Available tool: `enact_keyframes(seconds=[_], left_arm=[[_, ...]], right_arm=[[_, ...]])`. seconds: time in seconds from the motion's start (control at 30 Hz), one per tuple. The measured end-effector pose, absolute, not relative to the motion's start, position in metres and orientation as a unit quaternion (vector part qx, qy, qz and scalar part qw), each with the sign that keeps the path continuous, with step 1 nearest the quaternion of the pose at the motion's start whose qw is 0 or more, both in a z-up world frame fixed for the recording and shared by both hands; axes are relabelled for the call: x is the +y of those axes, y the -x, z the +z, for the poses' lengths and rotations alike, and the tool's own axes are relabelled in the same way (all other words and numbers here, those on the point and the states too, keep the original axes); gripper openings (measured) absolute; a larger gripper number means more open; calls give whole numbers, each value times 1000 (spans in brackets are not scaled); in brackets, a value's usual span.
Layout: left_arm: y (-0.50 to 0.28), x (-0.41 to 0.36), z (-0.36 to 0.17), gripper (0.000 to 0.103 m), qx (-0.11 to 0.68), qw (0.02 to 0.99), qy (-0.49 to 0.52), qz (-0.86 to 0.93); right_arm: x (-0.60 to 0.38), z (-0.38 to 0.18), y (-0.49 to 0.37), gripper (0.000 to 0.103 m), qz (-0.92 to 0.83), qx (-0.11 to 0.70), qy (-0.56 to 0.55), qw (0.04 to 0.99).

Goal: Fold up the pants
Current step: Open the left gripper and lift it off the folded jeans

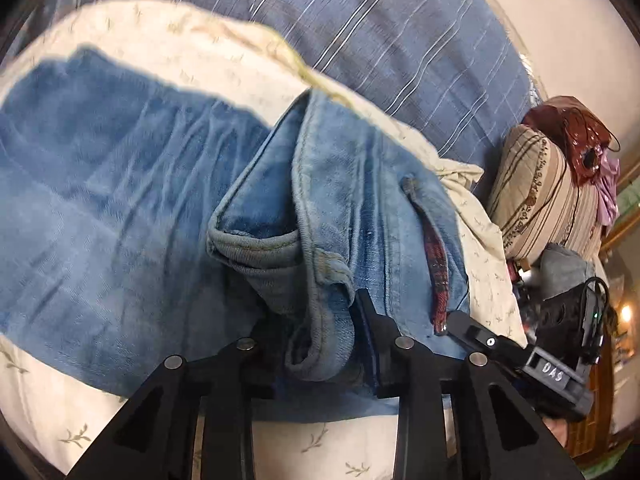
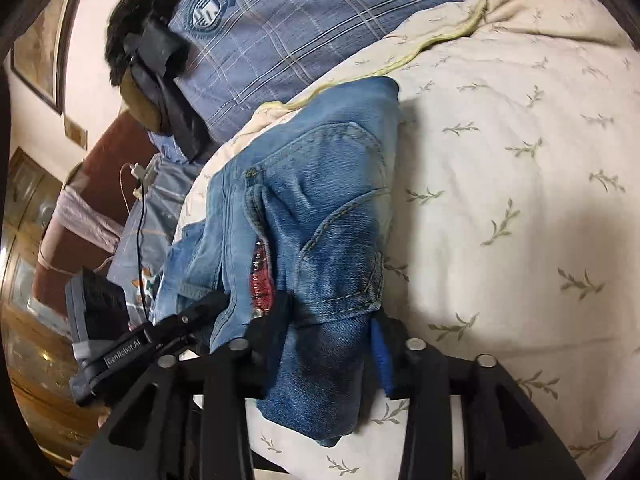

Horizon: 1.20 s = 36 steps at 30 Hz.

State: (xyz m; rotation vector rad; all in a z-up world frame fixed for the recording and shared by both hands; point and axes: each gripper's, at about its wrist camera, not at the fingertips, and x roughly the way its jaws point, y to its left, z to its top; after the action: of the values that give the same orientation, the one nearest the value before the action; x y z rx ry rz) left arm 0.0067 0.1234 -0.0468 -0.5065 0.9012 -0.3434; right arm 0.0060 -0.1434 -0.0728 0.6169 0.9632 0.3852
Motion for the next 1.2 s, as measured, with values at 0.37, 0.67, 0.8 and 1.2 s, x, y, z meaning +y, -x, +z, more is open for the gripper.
enact_keyframes(seconds=[0.37, 0.67, 0.8, 1.2], left_arm=[[6, 115, -31, 30, 402, 871, 225, -171], [-2, 115, -48, 38, 439, 858, 218, -154], [3, 116, -35, 40, 437, 864, 203, -147], [40, 159, -8, 54, 393, 881, 244, -103]], right_arm=[[-146, -66, -6, 28, 194, 446, -311, 817], [-150, -82, -6, 42, 189, 463, -310, 809], [-148, -78, -5, 51, 178, 459, -289, 821], [-150, -72, 0, 61, 158, 447, -278, 836]])
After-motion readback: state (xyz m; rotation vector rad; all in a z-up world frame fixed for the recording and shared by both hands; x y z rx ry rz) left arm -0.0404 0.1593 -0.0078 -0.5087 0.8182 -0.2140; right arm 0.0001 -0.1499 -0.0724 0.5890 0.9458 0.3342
